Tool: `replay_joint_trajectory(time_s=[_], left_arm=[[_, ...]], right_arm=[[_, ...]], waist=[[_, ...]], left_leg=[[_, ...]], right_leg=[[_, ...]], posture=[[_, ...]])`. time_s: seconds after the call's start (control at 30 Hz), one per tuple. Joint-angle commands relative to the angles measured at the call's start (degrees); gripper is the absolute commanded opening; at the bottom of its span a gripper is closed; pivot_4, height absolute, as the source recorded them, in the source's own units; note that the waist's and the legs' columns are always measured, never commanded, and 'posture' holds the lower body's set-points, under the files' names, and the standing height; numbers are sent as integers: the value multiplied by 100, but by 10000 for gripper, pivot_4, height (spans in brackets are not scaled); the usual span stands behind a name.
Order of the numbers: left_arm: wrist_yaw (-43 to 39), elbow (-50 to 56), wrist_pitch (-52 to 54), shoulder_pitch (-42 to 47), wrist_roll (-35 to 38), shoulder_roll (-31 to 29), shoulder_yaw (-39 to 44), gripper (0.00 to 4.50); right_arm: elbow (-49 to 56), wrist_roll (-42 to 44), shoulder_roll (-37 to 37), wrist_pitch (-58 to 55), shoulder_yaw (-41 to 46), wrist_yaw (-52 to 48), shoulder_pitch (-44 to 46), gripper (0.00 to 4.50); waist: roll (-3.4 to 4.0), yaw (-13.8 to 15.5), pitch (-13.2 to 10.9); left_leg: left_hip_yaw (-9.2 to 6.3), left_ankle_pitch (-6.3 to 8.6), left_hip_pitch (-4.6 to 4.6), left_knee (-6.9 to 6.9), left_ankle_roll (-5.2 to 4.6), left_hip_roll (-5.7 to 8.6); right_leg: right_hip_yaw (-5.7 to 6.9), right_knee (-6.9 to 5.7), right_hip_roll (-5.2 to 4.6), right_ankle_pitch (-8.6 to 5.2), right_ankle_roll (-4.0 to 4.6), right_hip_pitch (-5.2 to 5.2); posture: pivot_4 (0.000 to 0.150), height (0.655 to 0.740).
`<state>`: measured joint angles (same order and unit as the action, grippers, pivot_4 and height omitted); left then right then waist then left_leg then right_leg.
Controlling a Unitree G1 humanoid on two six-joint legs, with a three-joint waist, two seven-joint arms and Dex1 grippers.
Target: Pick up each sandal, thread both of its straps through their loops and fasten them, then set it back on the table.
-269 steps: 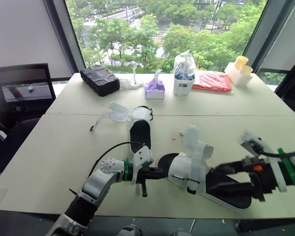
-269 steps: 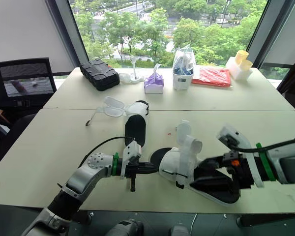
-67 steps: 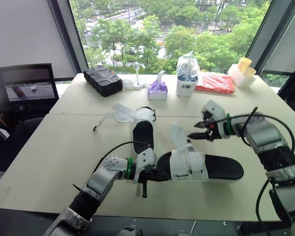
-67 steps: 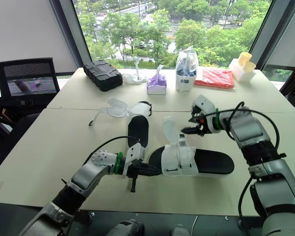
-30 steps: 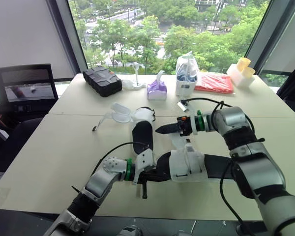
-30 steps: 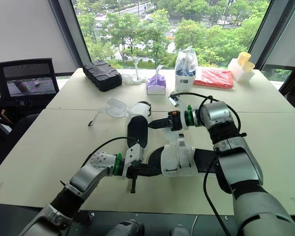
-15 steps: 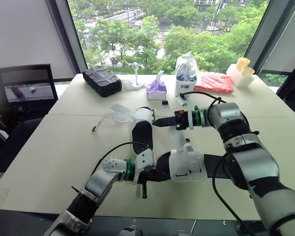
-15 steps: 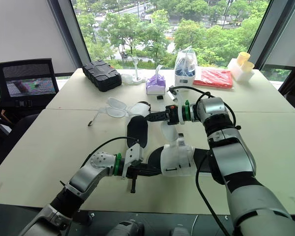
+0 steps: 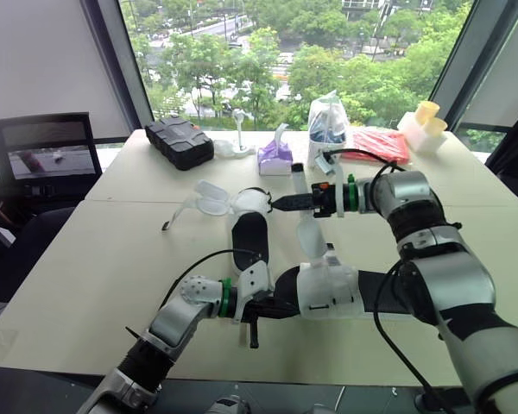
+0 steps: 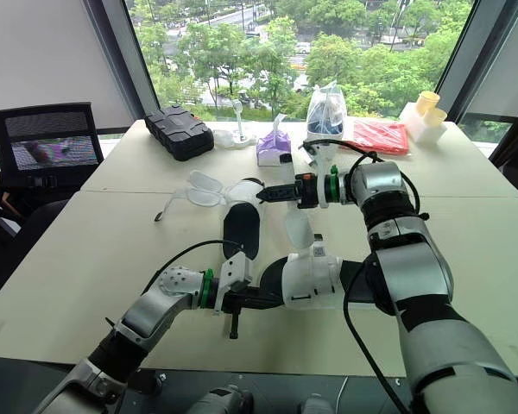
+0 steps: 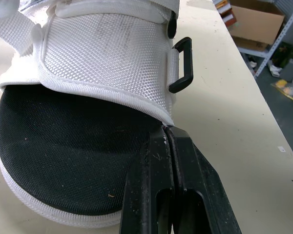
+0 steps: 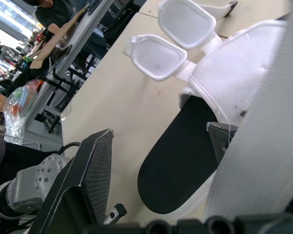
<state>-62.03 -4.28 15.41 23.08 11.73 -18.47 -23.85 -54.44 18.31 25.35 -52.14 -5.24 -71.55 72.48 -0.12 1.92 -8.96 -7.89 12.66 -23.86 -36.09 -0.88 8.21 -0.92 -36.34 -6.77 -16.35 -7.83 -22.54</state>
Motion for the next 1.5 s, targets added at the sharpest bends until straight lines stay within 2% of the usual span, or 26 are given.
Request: replay_joint_trajectory(time_s=[0.03,0.1,0.2,0.33,0.5,0.63,0.8,0.87,0.93,1.1,1.3,1.5], left_arm=[[62,-369,185,-123,-312,-40,-278,0],[49,-407,170,-99,-315,-37,-275,0],[37,-419,173,-92,-313,-32,-278,0],[13,-467,152,-60,-317,-13,-282,0],[-11,-550,93,-39,-338,44,-306,0],[-37,-582,69,-50,-331,70,-314,0],[-109,-673,25,-9,-333,66,-313,0],[-162,-703,9,20,-343,54,-328,0],[-188,-708,7,30,-340,39,-330,0],[-216,-701,25,31,-327,0,-312,0],[-204,-664,53,27,-327,-3,-306,0],[-126,-483,188,-73,-287,-33,-286,0]], right_arm=[[211,9,134,-27,116,-138,162,26021],[293,11,188,-69,108,-192,137,16714],[686,75,302,-262,79,-260,-24,491],[1619,266,447,-675,92,-254,-377,491],[3541,755,737,-1334,291,2,-1180,491],[5231,983,1017,-1224,339,277,-2062,491],[7302,809,1209,436,529,539,-3864,491],[7781,302,1414,1830,460,468,-4815,491],[7868,-254,1568,3020,359,550,-5445,491],[7426,-1268,1736,5403,145,829,-6219,491],[6405,-2246,1791,8234,-102,1309,-6625,491],[5550,-3225,1591,9882,-340,2289,-6444,491]], waist=[[0,0,0],[0,5,0],[0,8,0],[1,21,0],[1,44,0],[1,48,0],[-5,90,4],[-5,87,5],[-5,58,5],[-2,23,7],[-2,34,7],[-2,29,13]], left_leg=[[0,0,0,0,0,0],[0,0,0,0,0,0],[0,0,0,0,0,0],[0,0,0,0,1,0],[-1,1,-1,-2,1,1],[-2,1,-4,-4,0,3],[-4,1,-4,-6,-1,3],[-8,3,-4,-4,-5,3],[-5,2,-5,-5,-7,7],[8,3,40,-3,-5,3],[5,-2,46,4,-13,1],[5,-3,52,5,-13,0]], right_leg=[[0,0,0,0,0,0],[0,0,0,0,0,0],[0,0,0,0,0,-1],[0,0,-1,0,0,0],[-1,0,-4,0,0,1],[-2,5,-7,0,0,3],[1,7,-8,-1,-1,11],[1,16,-7,-2,-3,13],[2,17,-7,-2,-5,14],[-8,14,-4,4,-18,49],[-8,16,0,2,-19,51],[-10,13,8,2,-18,54]], posture=[[1500,7400],[1500,7400],[1500,7400],[1500,7400],[1500,7400],[1500,7400],[1500,7400],[1500,7400],[1500,7400],[1500,7400],[1500,7400],[1500,7400]])
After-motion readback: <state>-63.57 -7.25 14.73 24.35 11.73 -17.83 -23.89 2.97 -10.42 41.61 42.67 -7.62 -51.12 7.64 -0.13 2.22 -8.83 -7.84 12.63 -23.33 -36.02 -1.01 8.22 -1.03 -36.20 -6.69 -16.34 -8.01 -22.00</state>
